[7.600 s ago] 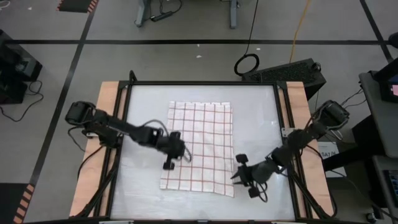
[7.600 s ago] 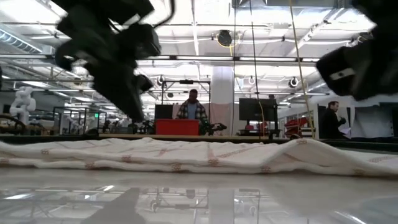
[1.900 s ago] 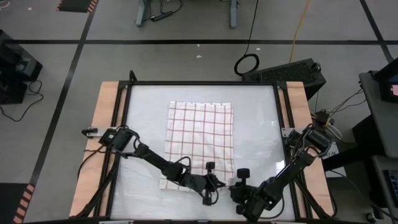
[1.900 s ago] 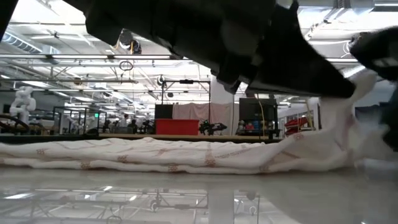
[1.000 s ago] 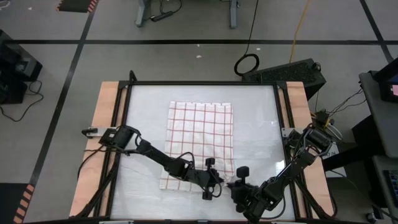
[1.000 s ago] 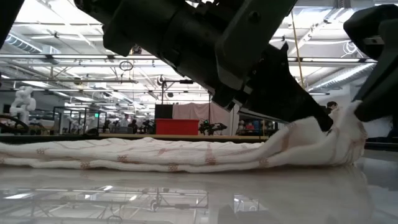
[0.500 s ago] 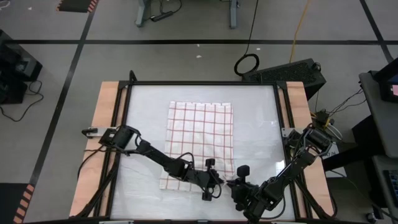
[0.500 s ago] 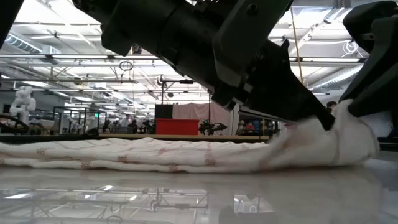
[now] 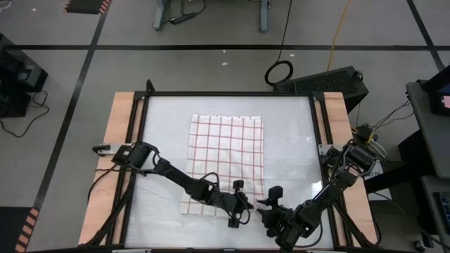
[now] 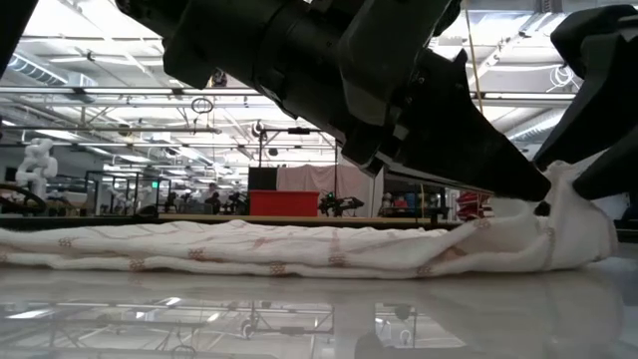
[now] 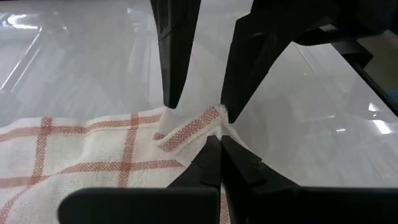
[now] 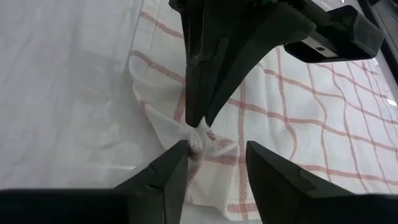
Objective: Roll towel
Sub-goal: Fold the white checkered towel
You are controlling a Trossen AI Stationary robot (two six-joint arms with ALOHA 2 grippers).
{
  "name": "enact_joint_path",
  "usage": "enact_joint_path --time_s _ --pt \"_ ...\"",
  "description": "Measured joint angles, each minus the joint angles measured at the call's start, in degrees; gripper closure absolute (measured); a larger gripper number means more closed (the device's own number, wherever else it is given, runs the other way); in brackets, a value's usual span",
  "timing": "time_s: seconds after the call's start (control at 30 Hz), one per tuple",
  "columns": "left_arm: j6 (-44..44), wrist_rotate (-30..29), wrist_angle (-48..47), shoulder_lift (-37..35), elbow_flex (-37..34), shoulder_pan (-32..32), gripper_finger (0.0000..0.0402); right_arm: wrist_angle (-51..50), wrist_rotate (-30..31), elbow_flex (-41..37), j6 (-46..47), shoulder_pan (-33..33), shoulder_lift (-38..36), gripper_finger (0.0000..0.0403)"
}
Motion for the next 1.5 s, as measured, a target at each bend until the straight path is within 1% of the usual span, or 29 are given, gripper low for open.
enact_joint_path --time_s 0.17,0.27,0.43,0.7,0.93,1.07,1.5 --pt "0.0 2.3 -0.2 0.0 0.0 0.5 0.0397 0.1 -1.6 0.0 0.1 -0.1 0.0 0.0250" --pt "0.0 2.7 -0.2 0.0 0.0 0.6 0.0397 0.3 -2.7 0.0 0.1 -0.2 0.0 0.0253" --pt "-1.7 2.5 -1.1 0.0 0.0 0.9 0.0397 0.4 -3.1 0.0 -0.4 -0.2 0.0 0.0274" --pt "-1.4 3.1 -1.9 0.1 0.0 1.1 0.0397 2.5 -3.1 0.0 -6.1 -0.3 0.0 0.0307" --pt "-1.1 4.1 -1.3 0.1 0.0 1.1 0.0397 2.3 -3.3 0.0 -5.9 -1.1 0.0 0.0302" --pt "-1.0 4.2 -1.3 0.1 0.0 1.1 0.0397 2.3 -5.6 0.0 -6.4 -1.6 0.0 0.0301" --pt "-1.1 4.2 -1.6 0.1 0.0 1.6 0.0397 2.7 -6.1 0.0 -7.7 -1.9 0.0 0.0322"
